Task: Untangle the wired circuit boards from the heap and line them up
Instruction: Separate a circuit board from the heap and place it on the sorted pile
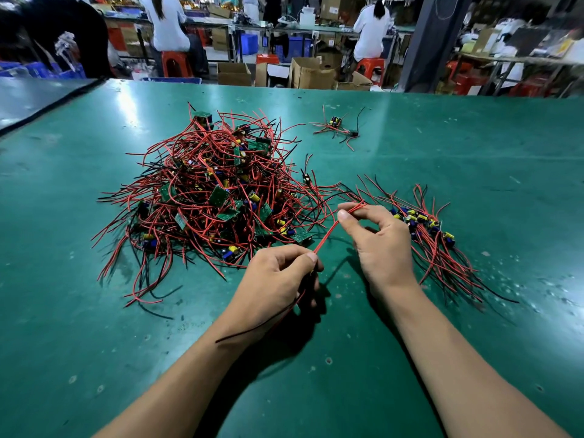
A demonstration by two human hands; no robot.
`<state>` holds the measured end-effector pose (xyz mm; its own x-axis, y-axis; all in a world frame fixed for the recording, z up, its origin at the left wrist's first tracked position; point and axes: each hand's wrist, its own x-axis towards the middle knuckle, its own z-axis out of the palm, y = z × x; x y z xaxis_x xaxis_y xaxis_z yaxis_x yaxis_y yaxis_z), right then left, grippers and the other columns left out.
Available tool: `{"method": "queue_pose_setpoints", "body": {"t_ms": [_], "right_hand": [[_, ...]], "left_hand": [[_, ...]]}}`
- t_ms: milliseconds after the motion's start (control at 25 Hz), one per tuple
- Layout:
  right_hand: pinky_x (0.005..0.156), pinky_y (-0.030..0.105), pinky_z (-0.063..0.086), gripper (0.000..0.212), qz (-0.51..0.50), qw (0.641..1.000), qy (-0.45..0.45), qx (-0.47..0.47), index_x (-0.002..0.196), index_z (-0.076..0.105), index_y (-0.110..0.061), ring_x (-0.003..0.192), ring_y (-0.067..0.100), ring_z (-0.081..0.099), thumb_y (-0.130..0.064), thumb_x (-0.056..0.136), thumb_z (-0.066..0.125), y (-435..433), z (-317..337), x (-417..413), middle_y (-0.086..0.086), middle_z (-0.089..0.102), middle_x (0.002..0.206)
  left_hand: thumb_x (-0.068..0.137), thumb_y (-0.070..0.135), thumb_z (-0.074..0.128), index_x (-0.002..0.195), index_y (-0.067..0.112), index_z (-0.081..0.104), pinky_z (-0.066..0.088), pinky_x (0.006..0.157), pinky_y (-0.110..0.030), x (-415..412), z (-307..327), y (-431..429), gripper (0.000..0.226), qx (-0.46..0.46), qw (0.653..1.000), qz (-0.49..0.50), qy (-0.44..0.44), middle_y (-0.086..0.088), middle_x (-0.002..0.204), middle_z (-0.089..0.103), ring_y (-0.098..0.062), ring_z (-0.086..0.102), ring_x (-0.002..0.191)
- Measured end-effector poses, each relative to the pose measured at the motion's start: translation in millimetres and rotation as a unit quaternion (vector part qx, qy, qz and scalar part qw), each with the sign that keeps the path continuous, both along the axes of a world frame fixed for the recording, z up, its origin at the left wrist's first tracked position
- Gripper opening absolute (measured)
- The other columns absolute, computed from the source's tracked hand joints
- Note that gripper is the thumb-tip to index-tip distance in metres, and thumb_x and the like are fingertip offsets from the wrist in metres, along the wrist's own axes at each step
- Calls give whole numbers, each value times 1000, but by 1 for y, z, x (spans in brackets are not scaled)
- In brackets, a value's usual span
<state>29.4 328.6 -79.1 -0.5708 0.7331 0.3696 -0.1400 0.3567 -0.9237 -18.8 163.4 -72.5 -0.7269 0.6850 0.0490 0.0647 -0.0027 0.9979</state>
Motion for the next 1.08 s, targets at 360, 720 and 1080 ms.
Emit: {"method": "queue_pose_setpoints", "body": {"t_ms": [360,720,1080], "right_hand": [[70,10,41,8,-84,991,5,108,86,72,-28,79,-6,61,-21,89,75,2,0,6,-6,70,88],[48,23,32,25,-17,992,10,-126,74,70,-20,49,10,40,-30,97,65,5,6,4,-12,53,60],[41,16,38,35,347,855,-156,-353,82,71,-16,50,5,48,-33,60,93,-2,12,15,-2,61,71]], "left_hand": [[96,4,52,74,2,65,37,39,-17,1,1,-2,26,-4,1000,-9,-19,-5,50,60,-18,55,37],[96,5,53,78,-2,65,36,39,-18,1,-1,-1,23,-7,1000,-6,-24,-5,50,59,-18,55,37],[100,13,51,87,10,64,43,57,-44,0,-1,0,19,17,998,1,-52,-11,57,64,-25,61,45]]}}
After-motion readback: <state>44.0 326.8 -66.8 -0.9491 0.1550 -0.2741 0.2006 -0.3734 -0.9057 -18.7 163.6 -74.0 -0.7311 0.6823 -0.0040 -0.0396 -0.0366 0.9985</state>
